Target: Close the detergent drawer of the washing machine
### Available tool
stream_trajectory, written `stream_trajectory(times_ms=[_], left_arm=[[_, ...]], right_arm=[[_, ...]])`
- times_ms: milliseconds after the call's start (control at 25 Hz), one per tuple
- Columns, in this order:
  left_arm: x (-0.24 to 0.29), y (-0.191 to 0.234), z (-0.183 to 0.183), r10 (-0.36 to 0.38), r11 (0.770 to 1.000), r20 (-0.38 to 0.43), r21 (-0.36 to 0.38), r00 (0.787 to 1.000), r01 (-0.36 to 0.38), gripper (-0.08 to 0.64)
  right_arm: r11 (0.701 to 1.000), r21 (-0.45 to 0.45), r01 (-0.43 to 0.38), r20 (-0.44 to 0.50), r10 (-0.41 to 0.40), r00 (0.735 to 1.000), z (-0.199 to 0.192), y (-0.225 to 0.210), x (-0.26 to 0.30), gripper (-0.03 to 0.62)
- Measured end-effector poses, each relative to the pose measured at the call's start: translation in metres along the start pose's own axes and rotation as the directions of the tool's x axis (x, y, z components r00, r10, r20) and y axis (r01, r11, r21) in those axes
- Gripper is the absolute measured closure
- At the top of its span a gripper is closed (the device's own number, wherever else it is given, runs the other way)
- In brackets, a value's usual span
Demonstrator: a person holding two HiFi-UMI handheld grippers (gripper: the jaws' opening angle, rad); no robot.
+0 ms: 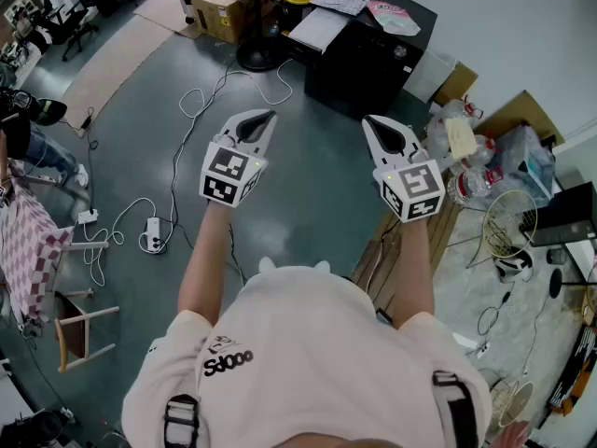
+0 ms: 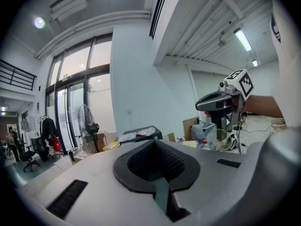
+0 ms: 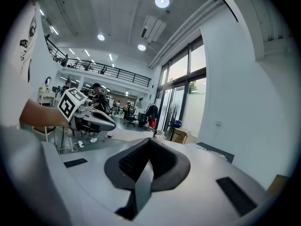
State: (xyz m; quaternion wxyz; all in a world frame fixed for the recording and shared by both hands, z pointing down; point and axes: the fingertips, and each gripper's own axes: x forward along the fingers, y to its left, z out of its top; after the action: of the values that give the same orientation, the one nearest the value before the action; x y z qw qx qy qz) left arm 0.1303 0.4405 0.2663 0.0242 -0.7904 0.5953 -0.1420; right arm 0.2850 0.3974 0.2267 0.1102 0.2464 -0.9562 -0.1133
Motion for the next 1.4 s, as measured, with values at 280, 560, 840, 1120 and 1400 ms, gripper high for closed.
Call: stream_trajectory(times_ms=[280,560,840,1120,1400], left_arm=[[0.002,0.004,-0.001,0.003,1.000,-0.001,0.004,1.000,-0.003,0.541],[-0.002,0.016,-0.004,0.005,1.000,-0.001,0.000,1.000,-0.005,0.541],[-0.021,0.040,-0.016,0.002,1.000,0.000,-0.010,1.000,-0.002,0.541],[-0.052,0.069,-0.041,-0.011,1.000,0.004,-0.025,1.000,0.012,0.541],[-0.051,0.086,-0.053,0.007,0.999,-0.010,-0.049,1.000,-0.007,0.541]], right_arm=[[1.000,-0.002,0.001,-0.006,-0.001,1.000,-0.002,-0.001,0.004,0.598],[1.000,-0.014,0.024,-0.005,-0.024,1.000,0.002,0.003,0.018,0.598],[0.999,0.018,0.048,0.029,-0.048,0.998,0.021,0.026,0.038,0.598],[0.999,0.030,0.028,0.008,-0.028,1.000,0.026,0.071,0.061,0.598],[0.993,0.092,0.075,0.001,-0.076,0.997,0.017,0.058,0.073,0.598]])
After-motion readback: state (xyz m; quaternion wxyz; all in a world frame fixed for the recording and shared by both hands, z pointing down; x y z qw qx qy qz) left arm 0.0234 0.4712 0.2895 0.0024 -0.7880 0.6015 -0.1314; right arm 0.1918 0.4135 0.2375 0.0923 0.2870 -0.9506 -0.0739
